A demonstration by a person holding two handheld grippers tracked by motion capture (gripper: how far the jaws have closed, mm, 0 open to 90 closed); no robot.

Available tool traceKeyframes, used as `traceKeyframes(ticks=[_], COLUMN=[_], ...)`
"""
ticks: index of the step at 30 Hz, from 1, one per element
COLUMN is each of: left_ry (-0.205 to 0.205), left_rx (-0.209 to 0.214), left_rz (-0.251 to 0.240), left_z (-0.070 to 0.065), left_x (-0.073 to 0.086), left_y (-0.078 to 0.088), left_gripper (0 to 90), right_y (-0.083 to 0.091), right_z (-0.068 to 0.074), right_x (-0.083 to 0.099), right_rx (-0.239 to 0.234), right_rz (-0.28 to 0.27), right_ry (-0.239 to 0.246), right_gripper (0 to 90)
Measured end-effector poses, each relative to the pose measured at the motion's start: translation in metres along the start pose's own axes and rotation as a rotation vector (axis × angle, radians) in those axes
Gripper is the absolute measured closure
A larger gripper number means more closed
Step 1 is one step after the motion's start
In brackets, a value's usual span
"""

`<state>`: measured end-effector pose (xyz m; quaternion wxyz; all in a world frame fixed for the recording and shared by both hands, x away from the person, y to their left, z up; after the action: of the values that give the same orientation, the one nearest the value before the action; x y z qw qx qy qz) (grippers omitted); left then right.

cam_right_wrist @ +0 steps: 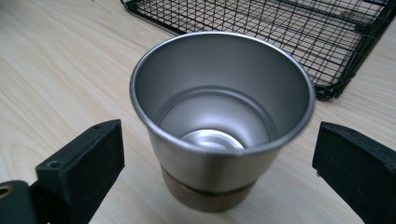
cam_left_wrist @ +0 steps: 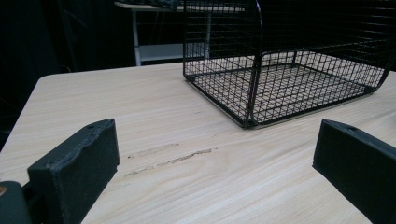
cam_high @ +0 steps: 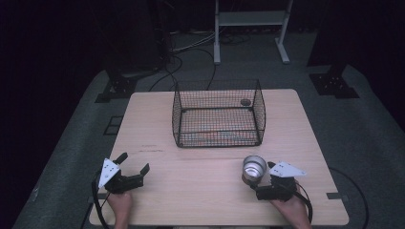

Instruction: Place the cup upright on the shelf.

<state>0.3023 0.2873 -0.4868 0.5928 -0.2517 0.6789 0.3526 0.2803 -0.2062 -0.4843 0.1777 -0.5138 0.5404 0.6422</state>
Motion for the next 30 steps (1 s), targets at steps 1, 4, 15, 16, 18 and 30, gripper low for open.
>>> traceKeyframes(ticks=[1, 4, 15, 16, 18, 30], left_ry=[0.0, -0.001, -0.004, -0.004, -0.004, 0.001], left_rx=[0.0, 0.0, 0.0, 0.0, 0.0, 0.0], left_rz=[0.0, 0.0, 0.002, 0.002, 0.002, -0.006], left_z=[0.0, 0.0, 0.0, 0.0, 0.0, 0.001], left_x=[0.0, 0.0, 0.0, 0.0, 0.0, 0.0], left_y=[0.0, 0.0, 0.0, 0.0, 0.0, 0.001], left_gripper=[0.0, 0.0, 0.0, 0.0, 0.0, 0.0], right_y=[0.0, -0.006, -0.015, -0.015, -0.015, -0.01], right_z=[0.0, 0.002, 0.002, 0.001, 0.0, -0.006], right_x=[0.0, -0.002, -0.009, -0.009, -0.009, -0.036], right_rx=[0.0, -0.005, -0.024, -0.026, -0.03, -0.057], right_rz=[0.0, 0.006, -0.007, -0.007, -0.004, -0.004], right_ry=[0.0, 0.004, 0.012, 0.012, 0.014, 0.045], right_gripper=[1.4, 1.5, 17.0, 17.4, 17.6, 17.8])
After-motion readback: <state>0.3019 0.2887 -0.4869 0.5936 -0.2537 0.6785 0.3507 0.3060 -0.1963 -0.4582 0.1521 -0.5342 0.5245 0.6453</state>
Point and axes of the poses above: each handheld gripper's, and its own axes: y roughly backward along the jaws, x roughly out of its underside, z roughly to its left, the point moved 2 cm from there along -y, roughly forward along the jaws, and after that the axes turned 11 degrees about x, right-handed, at the moved point
